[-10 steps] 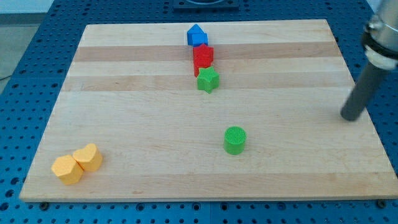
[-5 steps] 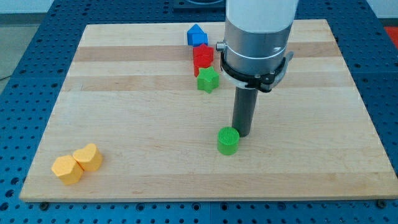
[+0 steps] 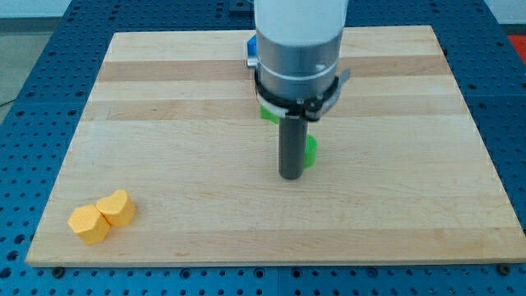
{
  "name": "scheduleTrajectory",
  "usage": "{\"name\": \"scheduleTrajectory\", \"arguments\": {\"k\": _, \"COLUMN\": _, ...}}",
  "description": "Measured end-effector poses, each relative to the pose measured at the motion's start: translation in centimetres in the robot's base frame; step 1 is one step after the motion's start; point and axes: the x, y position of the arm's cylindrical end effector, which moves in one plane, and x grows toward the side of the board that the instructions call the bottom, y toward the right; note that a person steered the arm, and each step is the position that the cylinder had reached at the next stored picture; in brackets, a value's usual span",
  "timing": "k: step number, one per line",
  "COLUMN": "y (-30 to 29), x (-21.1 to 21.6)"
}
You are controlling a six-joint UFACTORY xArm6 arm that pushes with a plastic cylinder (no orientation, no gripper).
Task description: Push the green circle closer to line of blocks
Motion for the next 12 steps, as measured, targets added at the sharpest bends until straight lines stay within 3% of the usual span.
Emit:
{"name": "scheduleTrajectory", "arguments": {"k": 2, "y": 0.6, "x": 4.4}}
{"name": "scheduleTrajectory", "arguments": {"k": 5, "y": 0.8, "x": -2.0}}
{"name": "scheduleTrajectory", "arguments": {"k": 7, "y": 7.4, "x": 0.6}}
{"name": "scheduleTrajectory", "arguments": {"k": 8, "y": 8.2, "x": -2.0}}
{"name": "scheduleTrajectory", "arguments": {"k": 11, "y": -1.2, "x": -3.0}}
{"name": "scheduleTrajectory", "arguments": {"k": 12, "y": -0.8, "x": -1.3}}
